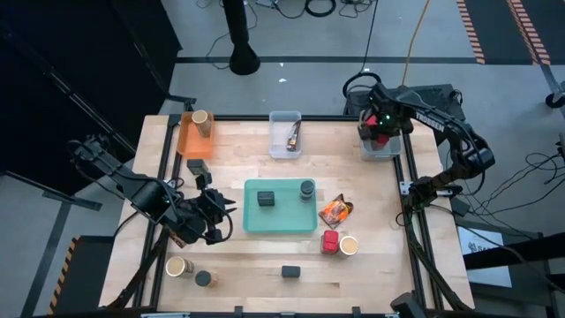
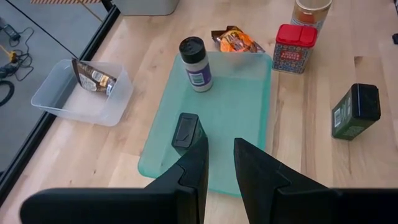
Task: Sort spices by type
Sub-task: Put the top red spice can into the gray bin
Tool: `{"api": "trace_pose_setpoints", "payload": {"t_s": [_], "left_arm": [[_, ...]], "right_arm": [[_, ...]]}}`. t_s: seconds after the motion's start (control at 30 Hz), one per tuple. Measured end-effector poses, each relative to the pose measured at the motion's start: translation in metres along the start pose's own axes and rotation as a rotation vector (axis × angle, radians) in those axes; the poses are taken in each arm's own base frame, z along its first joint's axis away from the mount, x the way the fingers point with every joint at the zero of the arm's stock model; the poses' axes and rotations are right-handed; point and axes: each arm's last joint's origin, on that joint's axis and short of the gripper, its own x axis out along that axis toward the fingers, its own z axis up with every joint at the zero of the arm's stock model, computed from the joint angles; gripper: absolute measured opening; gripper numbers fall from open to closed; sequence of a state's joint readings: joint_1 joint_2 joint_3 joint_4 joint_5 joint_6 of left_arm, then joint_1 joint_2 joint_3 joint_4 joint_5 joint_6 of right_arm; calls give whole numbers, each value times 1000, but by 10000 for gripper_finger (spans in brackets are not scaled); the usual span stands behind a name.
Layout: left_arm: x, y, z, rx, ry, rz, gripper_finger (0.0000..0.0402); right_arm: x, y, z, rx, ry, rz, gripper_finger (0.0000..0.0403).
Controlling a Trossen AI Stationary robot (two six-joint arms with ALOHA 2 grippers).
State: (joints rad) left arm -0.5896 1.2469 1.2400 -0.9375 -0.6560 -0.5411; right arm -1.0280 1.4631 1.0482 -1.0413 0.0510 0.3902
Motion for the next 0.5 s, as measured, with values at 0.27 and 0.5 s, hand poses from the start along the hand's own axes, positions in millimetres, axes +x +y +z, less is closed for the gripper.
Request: {"api": "trace_pose_setpoints", "payload": {"t_s": [0.27, 0.5], "left_arm": [[0, 0, 0, 2, -2, 3, 79], [0, 0, 0, 5, -2, 3, 79]], "right_arm": [[8, 0, -3, 12, 12, 24, 187], [8, 1, -1, 12, -4, 35, 195]]}}
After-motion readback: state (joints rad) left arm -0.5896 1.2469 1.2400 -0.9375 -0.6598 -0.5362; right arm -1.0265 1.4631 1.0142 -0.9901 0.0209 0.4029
